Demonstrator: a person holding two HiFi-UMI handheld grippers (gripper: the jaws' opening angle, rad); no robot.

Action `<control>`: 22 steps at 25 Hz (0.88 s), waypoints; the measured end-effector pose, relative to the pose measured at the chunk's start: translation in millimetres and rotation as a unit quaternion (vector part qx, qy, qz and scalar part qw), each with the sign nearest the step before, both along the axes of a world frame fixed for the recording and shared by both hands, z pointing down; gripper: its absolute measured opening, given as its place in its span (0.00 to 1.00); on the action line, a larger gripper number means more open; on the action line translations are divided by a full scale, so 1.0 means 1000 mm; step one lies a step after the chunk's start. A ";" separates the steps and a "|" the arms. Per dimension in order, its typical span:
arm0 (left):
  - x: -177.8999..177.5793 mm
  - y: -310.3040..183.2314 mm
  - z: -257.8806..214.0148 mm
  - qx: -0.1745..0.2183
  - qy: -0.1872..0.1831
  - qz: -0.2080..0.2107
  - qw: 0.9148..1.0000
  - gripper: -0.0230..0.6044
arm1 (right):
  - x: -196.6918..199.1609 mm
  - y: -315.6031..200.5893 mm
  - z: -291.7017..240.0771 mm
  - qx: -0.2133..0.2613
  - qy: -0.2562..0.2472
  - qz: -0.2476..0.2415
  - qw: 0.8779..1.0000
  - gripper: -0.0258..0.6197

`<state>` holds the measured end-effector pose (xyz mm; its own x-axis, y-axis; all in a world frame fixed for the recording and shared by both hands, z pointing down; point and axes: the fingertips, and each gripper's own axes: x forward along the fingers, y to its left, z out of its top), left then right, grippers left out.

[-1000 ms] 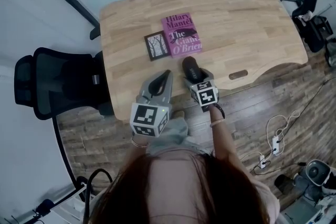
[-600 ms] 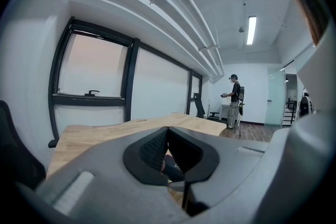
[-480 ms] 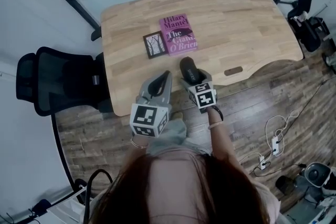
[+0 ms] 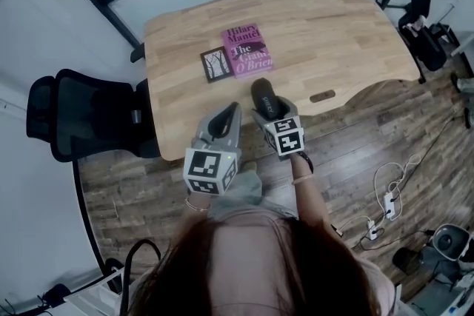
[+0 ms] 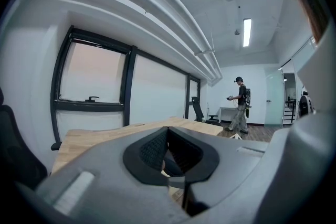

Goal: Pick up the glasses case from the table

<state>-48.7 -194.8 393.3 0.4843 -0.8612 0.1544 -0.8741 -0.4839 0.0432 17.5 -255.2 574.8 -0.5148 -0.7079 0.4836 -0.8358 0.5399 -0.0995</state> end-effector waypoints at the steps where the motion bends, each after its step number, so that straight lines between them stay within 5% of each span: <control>1: 0.001 0.004 -0.002 0.002 0.000 -0.001 1.000 0.05 | 0.001 0.003 -0.004 0.004 -0.002 0.000 1.000 0.60; 22: 0.015 0.079 -0.032 0.033 0.001 -0.030 0.999 0.05 | 0.045 0.078 -0.099 0.094 -0.070 0.024 0.993 0.60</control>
